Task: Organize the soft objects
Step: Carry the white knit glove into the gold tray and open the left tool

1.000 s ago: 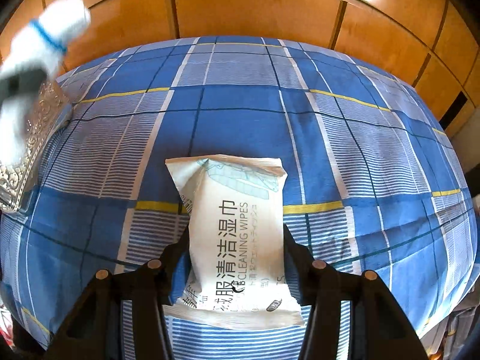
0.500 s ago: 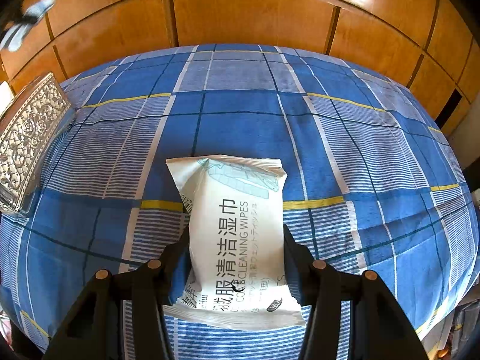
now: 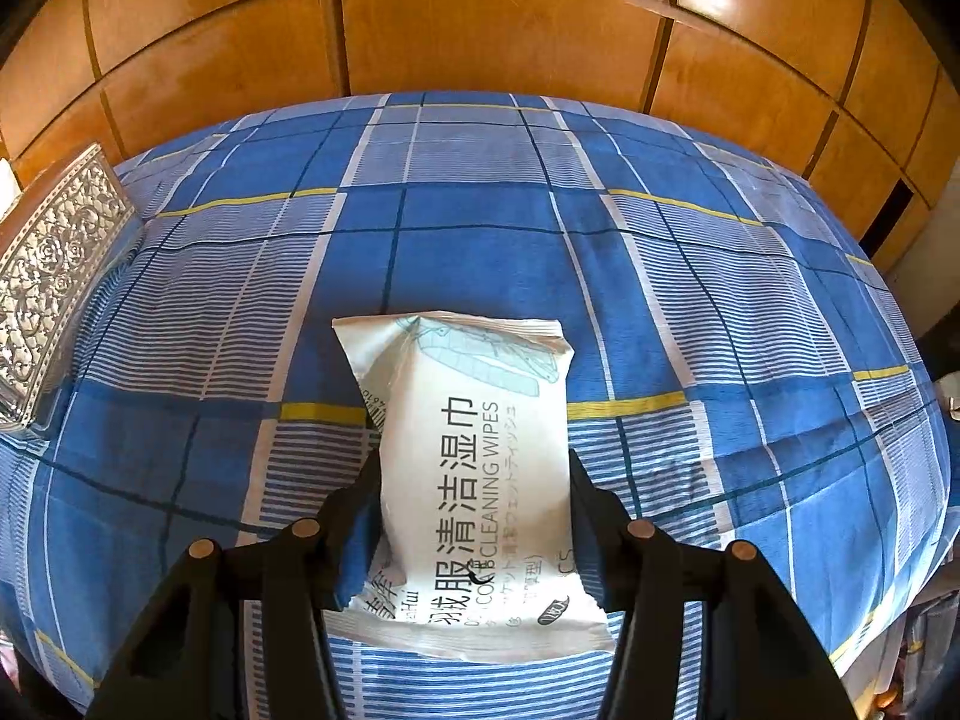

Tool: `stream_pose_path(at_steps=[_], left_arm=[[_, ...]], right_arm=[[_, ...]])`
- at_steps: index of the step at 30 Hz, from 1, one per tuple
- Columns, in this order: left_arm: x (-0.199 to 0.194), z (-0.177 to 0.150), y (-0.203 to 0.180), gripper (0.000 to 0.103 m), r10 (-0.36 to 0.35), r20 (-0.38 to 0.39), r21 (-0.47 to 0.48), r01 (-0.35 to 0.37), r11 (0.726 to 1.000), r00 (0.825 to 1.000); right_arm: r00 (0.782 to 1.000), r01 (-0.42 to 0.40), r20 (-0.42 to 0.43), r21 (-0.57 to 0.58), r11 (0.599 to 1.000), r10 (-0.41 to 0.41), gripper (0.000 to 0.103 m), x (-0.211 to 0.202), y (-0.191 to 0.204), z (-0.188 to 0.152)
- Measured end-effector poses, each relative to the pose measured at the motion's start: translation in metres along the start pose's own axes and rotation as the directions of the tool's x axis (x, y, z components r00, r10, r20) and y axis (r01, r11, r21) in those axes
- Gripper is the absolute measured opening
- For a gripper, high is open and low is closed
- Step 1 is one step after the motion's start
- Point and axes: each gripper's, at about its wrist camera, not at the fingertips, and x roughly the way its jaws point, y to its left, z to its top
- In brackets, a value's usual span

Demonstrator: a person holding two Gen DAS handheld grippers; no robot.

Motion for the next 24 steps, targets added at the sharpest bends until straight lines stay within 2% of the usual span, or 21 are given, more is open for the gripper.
stream_pose_path(at_steps=[4, 12, 18, 24], left_arm=[[-0.016, -0.043, 0.023, 0.025, 0.007, 0.017, -0.016, -0.007, 1.000, 1.000], [-0.045, -0.132, 0.043, 0.026, 0.054, 0.040, -0.050, -0.052, 0.997, 0.998], [-0.058, -0.163, 0.045, 0.027, 0.123, 0.082, -0.068, -0.118, 0.991, 0.989], [-0.064, -0.178, 0.043, 0.028, 0.143, 0.113, -0.076, -0.135, 0.988, 0.983]], right_arm=[[1.000, 0.004, 0.000, 0.007, 1.000, -0.004, 0.055, 0.000, 0.001, 0.000], [1.000, 0.021, 0.005, 0.009, 1.000, -0.021, 0.055, 0.000, 0.003, -0.001], [0.999, 0.036, 0.016, 0.012, 0.999, -0.036, 0.055, -0.001, 0.005, -0.003], [0.998, 0.052, 0.022, 0.007, 0.999, -0.052, 0.054, -0.002, 0.006, -0.003]])
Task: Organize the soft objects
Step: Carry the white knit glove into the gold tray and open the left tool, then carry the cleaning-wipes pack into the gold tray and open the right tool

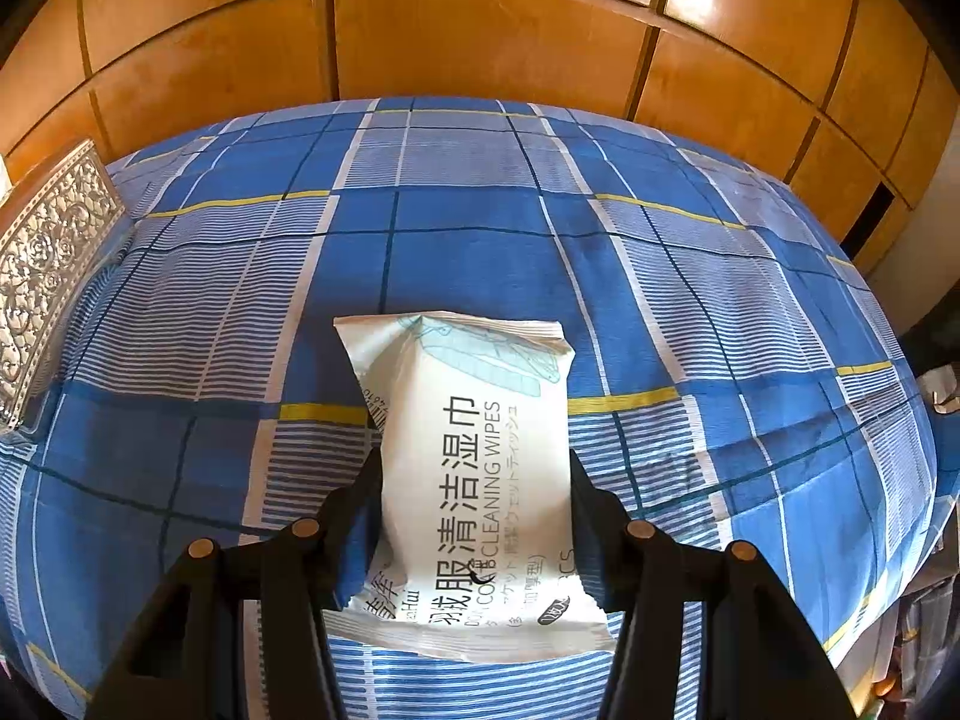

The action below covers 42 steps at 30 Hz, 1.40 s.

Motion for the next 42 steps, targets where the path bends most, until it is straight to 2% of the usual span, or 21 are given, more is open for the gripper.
stream_pose_path(at_steps=[3, 7, 9, 13, 19, 22, 27, 34, 37, 42], left_arm=[[-0.002, -0.006, 0.001, 0.029, 0.017, 0.017, -0.009, -0.017, 1.000, 1.000], [0.003, -0.010, 0.005, 0.030, 0.011, -0.003, -0.028, -0.011, 1.000, 1.000], [0.003, -0.011, 0.007, 0.034, 0.002, -0.004, -0.040, -0.002, 0.999, 1.000], [-0.006, -0.009, 0.005, 0.053, -0.011, 0.029, -0.040, 0.012, 0.999, 1.000], [-0.021, -0.003, 0.006, 0.061, -0.018, 0.069, -0.042, 0.021, 0.999, 0.997], [-0.025, -0.001, 0.005, 0.061, -0.021, 0.082, -0.035, 0.024, 0.999, 0.996], [-0.033, 0.001, 0.001, 0.067, -0.027, 0.104, -0.022, 0.029, 0.999, 0.994], [-0.036, 0.000, -0.001, 0.070, -0.026, 0.107, -0.024, 0.029, 0.999, 0.994], [-0.038, -0.001, -0.004, 0.075, -0.027, 0.113, -0.015, 0.029, 0.999, 0.993], [-0.038, -0.004, -0.011, 0.076, -0.037, 0.110, 0.001, 0.037, 0.999, 0.993]], right_arm=[[1.000, 0.009, 0.003, 0.001, 1.000, -0.009, 0.054, 0.000, 0.001, -0.001], [1.000, 0.018, 0.003, 0.006, 1.000, -0.018, 0.054, -0.001, 0.003, -0.001], [1.000, 0.020, 0.001, 0.008, 1.000, -0.020, 0.054, -0.001, 0.003, -0.001], [1.000, 0.023, -0.008, 0.011, 1.000, -0.023, 0.054, 0.001, 0.003, 0.001], [0.999, 0.026, -0.030, 0.039, 0.999, -0.024, 0.054, 0.002, 0.004, 0.006], [0.999, 0.024, -0.032, 0.069, 0.997, -0.021, 0.054, 0.002, 0.006, 0.007], [0.999, -0.041, -0.029, 0.102, 0.994, 0.044, 0.052, -0.007, 0.018, 0.006], [0.996, -0.091, 0.008, 0.057, 0.994, 0.090, 0.052, -0.024, 0.044, 0.012], [0.991, -0.121, 0.058, 0.083, 0.989, 0.117, 0.052, -0.040, 0.051, 0.013], [0.974, -0.166, 0.164, 0.036, 0.985, 0.158, 0.052, -0.075, 0.071, 0.021]])
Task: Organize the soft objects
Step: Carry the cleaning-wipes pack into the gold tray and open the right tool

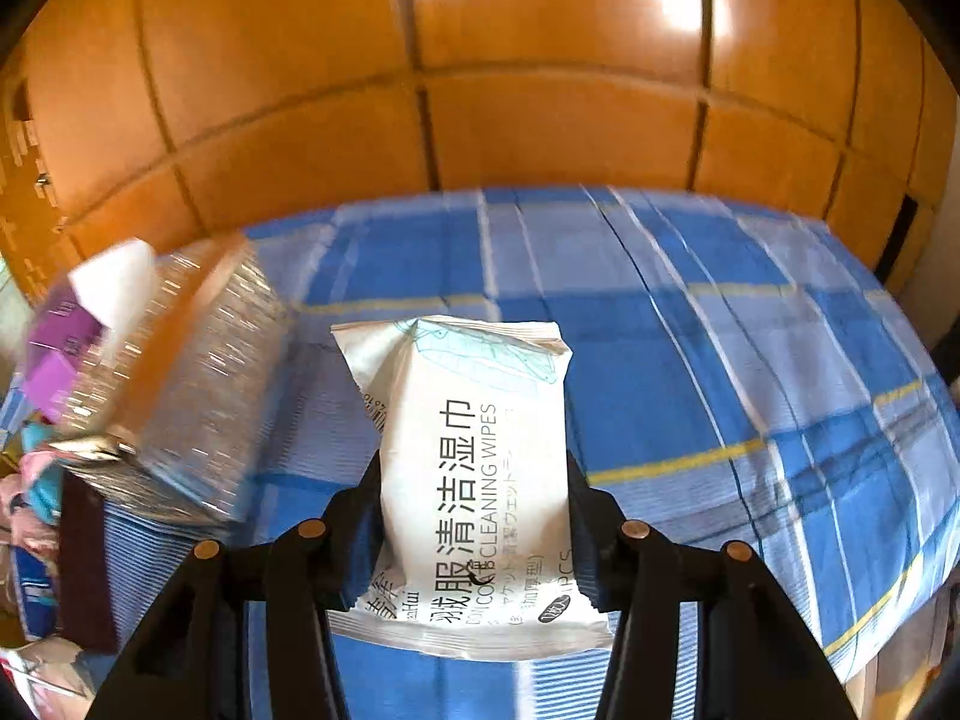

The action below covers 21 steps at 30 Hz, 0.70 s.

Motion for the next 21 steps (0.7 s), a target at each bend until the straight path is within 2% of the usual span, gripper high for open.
stream_pose_path(at_steps=[5, 12, 18, 21], left_arm=[[-0.001, -0.002, -0.008, 0.079, -0.007, -0.006, 0.013, 0.007, 1.000, 1.000], [-0.002, -0.003, -0.013, 0.080, -0.009, -0.004, 0.028, 0.009, 1.000, 1.000], [-0.004, -0.002, -0.011, 0.082, 0.006, 0.003, 0.029, -0.006, 1.000, 1.000], [-0.005, -0.001, -0.009, 0.083, 0.011, 0.010, 0.027, -0.011, 1.000, 1.000]], right_arm=[[0.995, -0.065, 0.068, -0.043, 0.997, 0.068, 0.052, -0.024, 0.024, 0.015], [0.976, -0.127, 0.159, -0.139, 0.982, 0.149, 0.052, -0.057, 0.064, 0.023], [0.948, -0.202, 0.189, -0.261, 0.944, 0.255, 0.052, -0.079, 0.108, 0.024], [0.932, -0.245, 0.181, -0.328, 0.913, 0.315, 0.052, -0.084, 0.133, 0.022]])
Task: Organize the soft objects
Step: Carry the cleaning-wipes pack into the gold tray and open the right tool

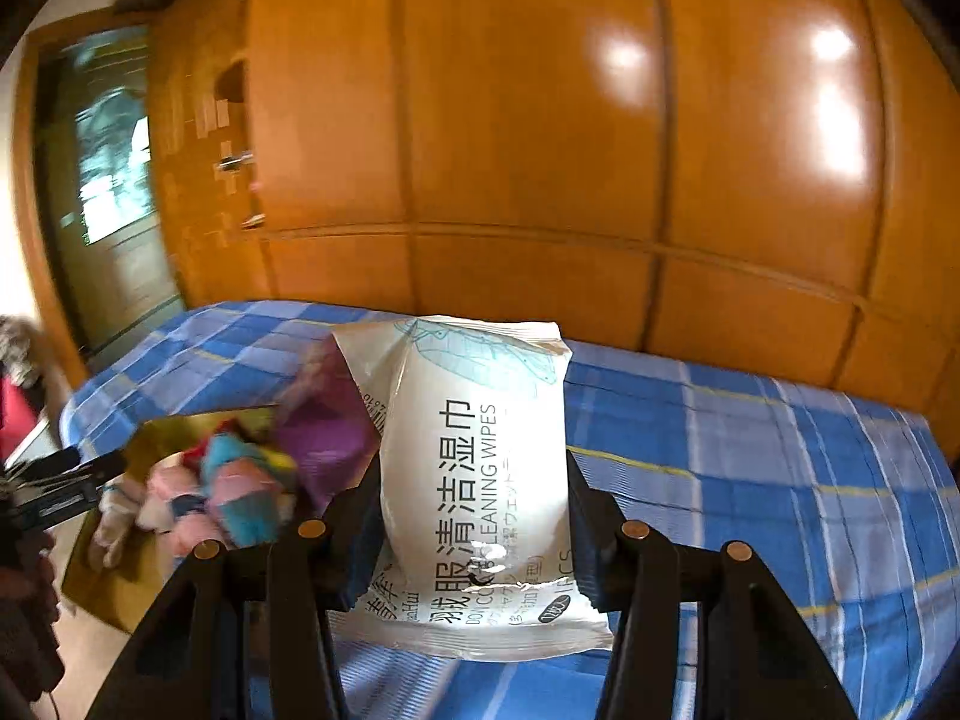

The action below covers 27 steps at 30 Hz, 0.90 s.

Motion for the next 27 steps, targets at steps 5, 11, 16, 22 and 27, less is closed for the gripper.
stream_pose_path(at_steps=[5, 11, 16, 22, 27], left_arm=[[0.002, -0.001, 0.001, 0.083, 0.004, -0.004, 0.000, -0.004, 1.000, 1.000], [0.004, -0.001, 0.004, 0.083, 0.011, -0.010, -0.003, -0.011, 1.000, 1.000], [0.006, 0.000, 0.010, 0.083, 0.023, -0.011, -0.017, -0.023, 1.000, 1.000], [0.008, 0.002, 0.022, 0.083, 0.043, -0.014, -0.044, -0.044, 0.998, 0.999], [0.008, 0.007, 0.040, 0.083, 0.082, -0.005, -0.080, -0.082, 0.993, 0.997]], right_arm=[[0.995, -0.096, -0.013, -0.072, 0.993, 0.095, 0.052, 0.006, 0.035, 0.007], [0.972, -0.233, -0.069, -0.196, 0.953, 0.224, 0.052, 0.019, 0.085, 0.012], [0.952, -0.300, -0.131, -0.247, 0.921, 0.275, 0.052, 0.034, 0.116, 0.006], [0.923, -0.364, -0.233, -0.272, 0.891, 0.306, 0.052, 0.062, 0.144, -0.001], [0.876, -0.433, -0.354, -0.278, 0.857, 0.328, 0.052, 0.089, 0.166, -0.011]])
